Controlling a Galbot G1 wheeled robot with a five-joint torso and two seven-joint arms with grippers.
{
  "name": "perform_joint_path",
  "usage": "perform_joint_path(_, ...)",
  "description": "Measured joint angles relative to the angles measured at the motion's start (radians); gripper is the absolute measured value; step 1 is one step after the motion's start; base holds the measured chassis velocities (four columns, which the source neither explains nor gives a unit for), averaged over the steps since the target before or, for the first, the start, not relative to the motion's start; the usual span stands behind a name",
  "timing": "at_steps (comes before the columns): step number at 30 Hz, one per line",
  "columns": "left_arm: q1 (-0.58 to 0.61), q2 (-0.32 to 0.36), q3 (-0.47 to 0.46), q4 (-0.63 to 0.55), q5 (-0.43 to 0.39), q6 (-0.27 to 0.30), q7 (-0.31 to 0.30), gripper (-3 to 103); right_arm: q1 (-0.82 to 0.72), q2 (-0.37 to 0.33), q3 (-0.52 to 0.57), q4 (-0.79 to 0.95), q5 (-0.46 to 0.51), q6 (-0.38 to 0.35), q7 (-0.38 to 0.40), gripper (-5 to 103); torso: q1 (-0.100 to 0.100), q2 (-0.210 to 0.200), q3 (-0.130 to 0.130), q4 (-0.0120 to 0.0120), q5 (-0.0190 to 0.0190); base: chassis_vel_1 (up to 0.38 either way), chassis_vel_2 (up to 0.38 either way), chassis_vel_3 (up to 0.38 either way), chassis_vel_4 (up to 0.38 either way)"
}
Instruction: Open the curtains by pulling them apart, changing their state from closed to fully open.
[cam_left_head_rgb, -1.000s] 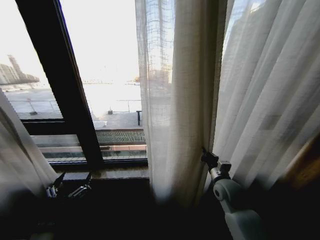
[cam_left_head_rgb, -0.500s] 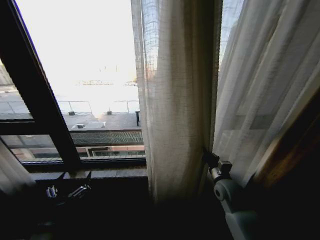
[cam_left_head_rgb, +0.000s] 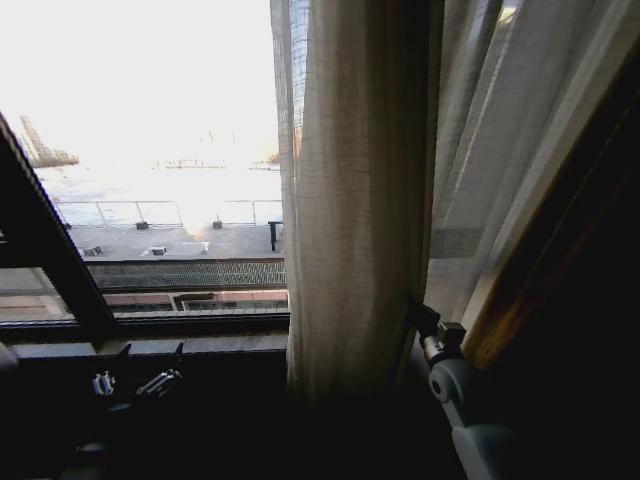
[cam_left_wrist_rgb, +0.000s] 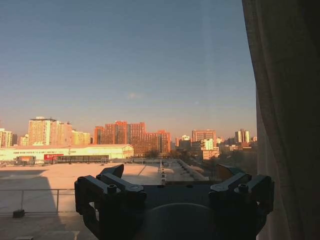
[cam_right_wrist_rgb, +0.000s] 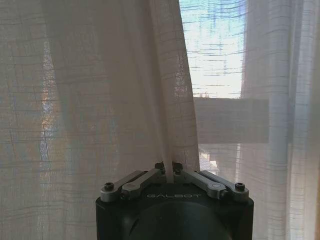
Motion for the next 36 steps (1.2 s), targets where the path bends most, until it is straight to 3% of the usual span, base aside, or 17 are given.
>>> perform_joint_path(23,0.002,0.0,-0.002,0.004,-0.001,-0.01,0.001,100,-0.004,0.003,-0.01,-0.005,-0.03,0.026,0.0,-1,0.0,0.0,0.0,-0.0001,0.0007,-0.309,-0.336,0.315,0.347)
perform_joint_path(26,0.002,-0.001,-0.002,0.005,-0.001,-0.01,0.002,100,-0.005,0.004,-0.01,-0.008,-0.031,0.025,0.004,15,0.0,0.0,0.0,-0.0004,0.0006,-0.055,-0.111,0.073,0.01)
perform_joint_path(32,-0.002,0.001,0.0,0.007,0.0,-0.01,0.001,100,-0.01,0.005,-0.01,-0.008,-0.032,0.025,0.008,32,0.0,0.0,0.0,0.0004,-0.0017,-0.005,-0.016,0.006,-0.002)
perform_joint_path(34,-0.005,0.002,0.003,0.007,0.0,-0.008,0.001,100,-0.014,0.005,-0.009,-0.005,-0.032,0.025,0.009,42,0.0,0.0,0.0,0.0002,-0.0008,0.053,0.047,-0.062,-0.038)
perform_joint_path(36,-0.006,0.002,0.004,0.007,0.0,-0.007,0.001,100,-0.017,0.005,-0.009,-0.003,-0.032,0.025,0.01,42,0.0,0.0,0.0,0.0002,-0.0006,0.053,0.048,-0.057,-0.047)
